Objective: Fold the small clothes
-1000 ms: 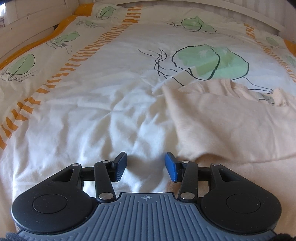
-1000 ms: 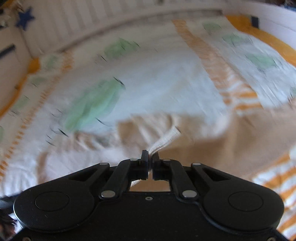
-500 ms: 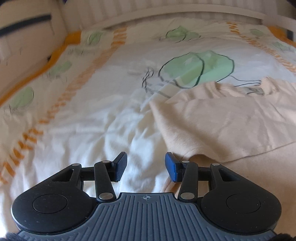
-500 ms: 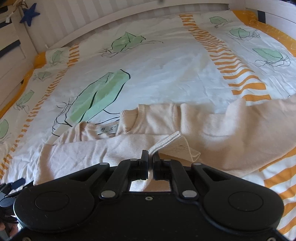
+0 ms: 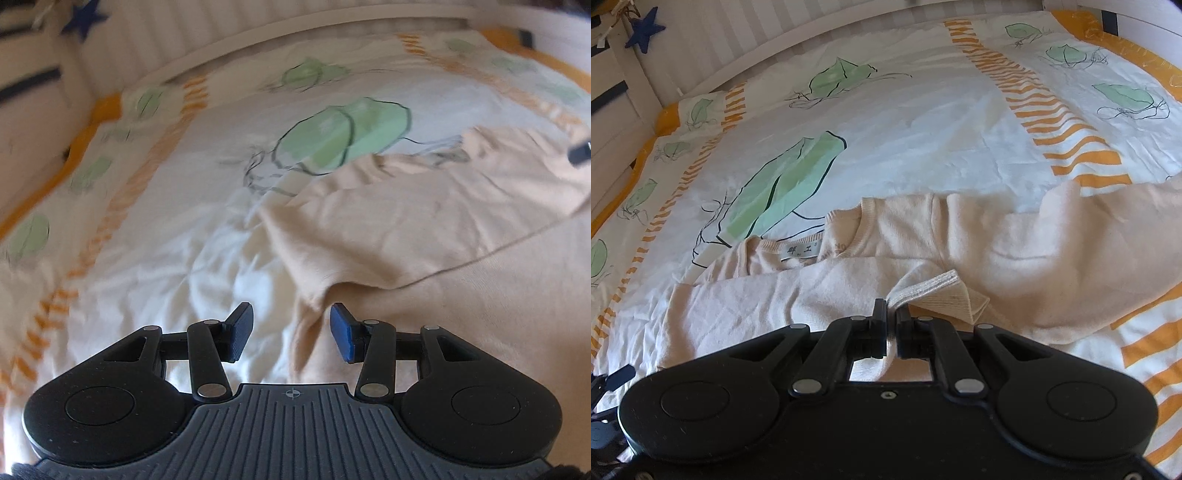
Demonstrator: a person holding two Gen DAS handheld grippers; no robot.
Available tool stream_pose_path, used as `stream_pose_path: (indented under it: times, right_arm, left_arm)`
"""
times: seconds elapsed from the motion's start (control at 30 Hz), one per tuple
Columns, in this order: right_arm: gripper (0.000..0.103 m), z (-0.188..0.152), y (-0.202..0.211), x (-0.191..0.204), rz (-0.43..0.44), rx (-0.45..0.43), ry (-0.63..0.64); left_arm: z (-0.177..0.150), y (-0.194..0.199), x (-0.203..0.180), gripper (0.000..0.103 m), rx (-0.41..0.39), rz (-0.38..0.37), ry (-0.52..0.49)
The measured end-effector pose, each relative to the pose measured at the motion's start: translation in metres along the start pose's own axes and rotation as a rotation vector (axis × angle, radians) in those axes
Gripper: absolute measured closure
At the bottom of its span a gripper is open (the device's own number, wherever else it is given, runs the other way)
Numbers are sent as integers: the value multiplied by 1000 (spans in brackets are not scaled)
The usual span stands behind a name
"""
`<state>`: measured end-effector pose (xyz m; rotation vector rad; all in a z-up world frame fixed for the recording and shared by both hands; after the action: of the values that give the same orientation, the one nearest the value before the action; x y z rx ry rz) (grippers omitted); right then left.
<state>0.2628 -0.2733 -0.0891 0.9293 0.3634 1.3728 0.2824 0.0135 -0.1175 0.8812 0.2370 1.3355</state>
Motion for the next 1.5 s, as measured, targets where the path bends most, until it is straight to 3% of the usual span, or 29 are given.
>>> stream_pose_path:
  times: [0.13, 0.2, 0.3, 0.4, 0.47, 0.63, 0.83, 0.97, 1.1, 1.23, 1.37, 1.5]
  right_arm:
    - [91, -1, 3, 3, 6, -6, 5]
    - [91, 0, 4, 4, 7, -7, 7]
    - [91, 0, 7, 5, 17, -11, 8]
    - [90, -2, 8, 9, 34, -7, 12]
    - [88, -4, 8, 11, 40, -3, 12]
    - [87, -12, 4, 7, 33, 13, 1]
    - [84, -27, -7, -21, -26, 67, -52]
    - [66, -32, -2, -33, -60, 49, -64]
    - [61, -35, 7, -38, -84, 37, -43]
    - [60, -33, 14, -42, -60, 20, -52]
    - [43, -23, 15, -41, -34, -7, -73]
    - [43, -10, 9, -37, 1, -22, -99]
  left_arm:
    - [6, -18, -11, 58, 6, 18, -22]
    - [7, -29, -6, 58, 35, 67, -2]
    - [-2, -42, 20, 53, 103, 134, 123]
    - [-10, -48, 46, 46, 145, 41, 343]
    - [-13, -49, 53, 46, 156, 12, 400]
    - [-17, -44, 50, 46, 151, 53, 378]
    - [-19, -47, 55, 46, 159, 34, 421]
    - [-19, -46, 54, 46, 155, 36, 418]
    - [-20, -45, 54, 46, 151, 30, 431]
    - [-21, -45, 56, 45, 148, 24, 442]
    - [-21, -45, 55, 45, 147, 30, 432]
    - [-22, -46, 55, 44, 149, 20, 446]
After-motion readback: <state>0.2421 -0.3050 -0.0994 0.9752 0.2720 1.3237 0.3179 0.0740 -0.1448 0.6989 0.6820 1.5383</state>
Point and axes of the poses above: each gripper's, at about its wrist camera, not at the fingertips, and y roughly against the way its jaws point, x to its left, z to its top, the point moved 7 cm from there along -y, roughly the way its jaws point, and after that the axes turned 1 degree about x, right-handed, at the moved point
